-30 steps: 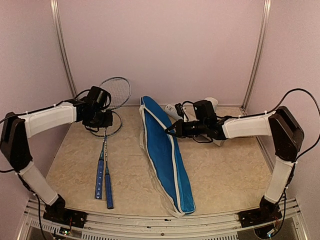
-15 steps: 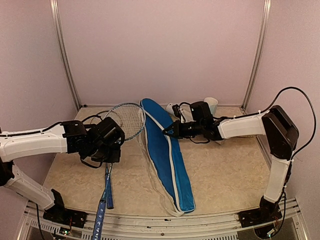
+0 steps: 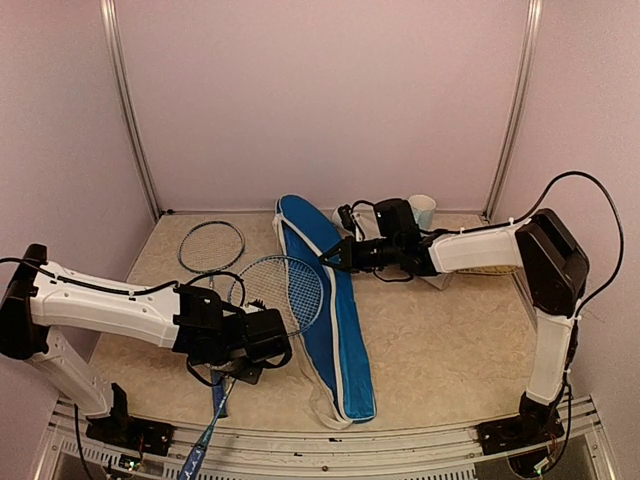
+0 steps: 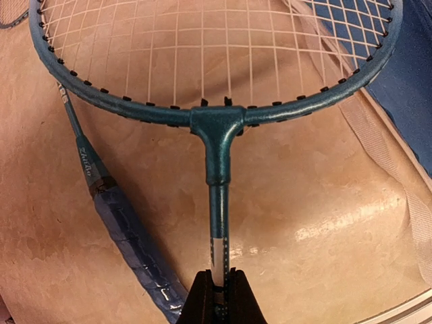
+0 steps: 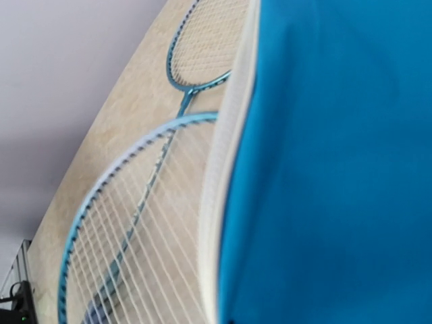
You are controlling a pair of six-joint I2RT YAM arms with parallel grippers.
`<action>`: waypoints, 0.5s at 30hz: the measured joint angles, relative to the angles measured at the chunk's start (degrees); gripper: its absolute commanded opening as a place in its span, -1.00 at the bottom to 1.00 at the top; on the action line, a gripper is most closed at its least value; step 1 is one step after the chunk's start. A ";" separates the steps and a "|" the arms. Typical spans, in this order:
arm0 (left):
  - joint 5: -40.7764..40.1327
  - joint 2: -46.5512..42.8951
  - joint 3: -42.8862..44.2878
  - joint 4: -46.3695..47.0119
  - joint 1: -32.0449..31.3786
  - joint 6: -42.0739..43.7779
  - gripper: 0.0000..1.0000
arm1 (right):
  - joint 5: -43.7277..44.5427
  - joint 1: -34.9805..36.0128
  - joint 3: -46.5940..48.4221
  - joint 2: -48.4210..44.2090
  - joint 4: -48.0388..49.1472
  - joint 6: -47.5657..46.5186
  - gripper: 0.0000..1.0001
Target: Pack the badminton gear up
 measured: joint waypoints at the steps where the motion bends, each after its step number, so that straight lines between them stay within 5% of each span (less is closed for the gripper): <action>1: -0.59 1.27 0.70 0.09 -0.61 0.59 -1.00 | -0.24 0.17 0.37 0.37 -0.13 -0.07 -1.00; 7: -3.93 6.97 5.27 1.05 -0.46 4.52 -1.00 | -1.18 2.12 1.27 1.62 -0.17 -0.02 -1.00; 15: -4.66 10.32 8.70 6.78 8.00 9.75 -1.00 | -1.25 4.46 0.28 1.62 1.16 1.27 -1.00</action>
